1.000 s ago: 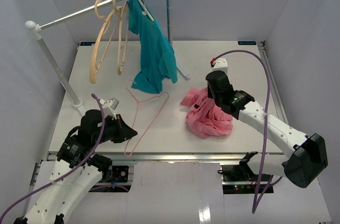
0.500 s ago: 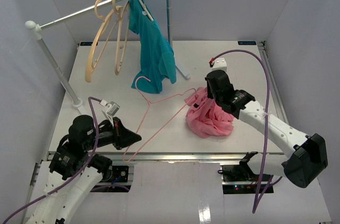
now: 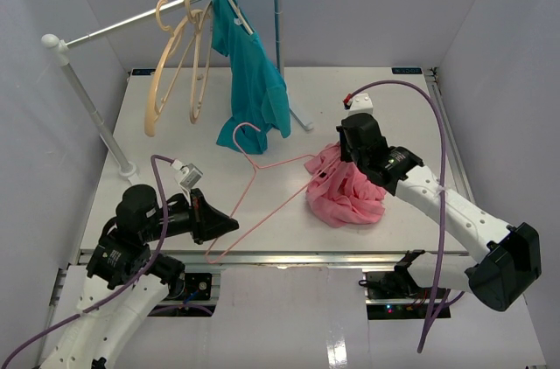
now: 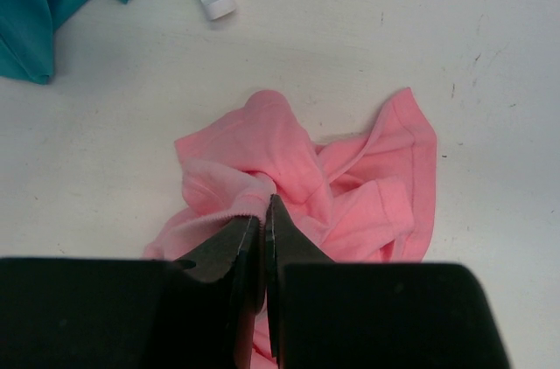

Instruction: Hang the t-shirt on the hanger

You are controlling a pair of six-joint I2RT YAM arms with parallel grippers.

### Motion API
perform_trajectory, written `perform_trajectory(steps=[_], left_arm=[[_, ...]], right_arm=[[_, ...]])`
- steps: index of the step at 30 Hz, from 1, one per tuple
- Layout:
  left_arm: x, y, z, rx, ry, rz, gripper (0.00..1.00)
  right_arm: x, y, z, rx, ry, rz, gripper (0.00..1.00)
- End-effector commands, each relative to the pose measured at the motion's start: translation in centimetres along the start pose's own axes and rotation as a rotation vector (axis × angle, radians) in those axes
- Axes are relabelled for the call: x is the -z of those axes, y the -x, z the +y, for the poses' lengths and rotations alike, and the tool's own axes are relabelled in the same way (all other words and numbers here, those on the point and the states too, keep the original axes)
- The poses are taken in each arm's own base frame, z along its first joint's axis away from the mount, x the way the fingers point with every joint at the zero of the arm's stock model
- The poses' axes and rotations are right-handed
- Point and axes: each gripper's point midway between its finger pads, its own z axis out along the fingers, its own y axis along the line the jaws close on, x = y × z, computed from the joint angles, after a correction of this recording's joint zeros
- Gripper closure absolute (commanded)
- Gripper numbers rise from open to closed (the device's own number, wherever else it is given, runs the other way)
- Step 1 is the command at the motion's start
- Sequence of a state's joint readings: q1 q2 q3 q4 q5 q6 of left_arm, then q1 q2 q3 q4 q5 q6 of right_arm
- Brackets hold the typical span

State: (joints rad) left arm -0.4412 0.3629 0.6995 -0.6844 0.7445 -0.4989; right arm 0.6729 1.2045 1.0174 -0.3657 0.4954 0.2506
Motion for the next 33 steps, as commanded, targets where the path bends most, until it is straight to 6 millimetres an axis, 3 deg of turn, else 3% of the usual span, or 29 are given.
perform_trajectory(steps=[1, 11, 19, 26, 33], left_arm=[[-1.0, 0.4, 1.0, -0.011, 0.003, 0.008, 1.00], [-1.7, 0.6, 1.6, -0.014, 0.008, 0.023, 1.00], [-2.4, 1.3, 1.8, -0.036, -0.006, 0.037, 1.00], [-4.1, 3.4, 3.0, -0.063, 0.025, 0.055, 1.00], [-6.1, 6.5, 2.3, -0.120, -0.027, 0.039, 1.00]], right_arm=[[1.6, 3.5, 0.0, -0.030, 0.026, -0.087, 0.92], [2.2, 4.5, -0.1, -0.006, 0.031, -0.098, 0.92], [2.1, 4.5, 1.3, 0.000, 0.101, -0.082, 0.92], [2.6, 5.1, 2.0, 0.001, 0.147, -0.092, 0.92], [3.4, 5.4, 2.5, 0.004, 0.186, -0.091, 0.92]])
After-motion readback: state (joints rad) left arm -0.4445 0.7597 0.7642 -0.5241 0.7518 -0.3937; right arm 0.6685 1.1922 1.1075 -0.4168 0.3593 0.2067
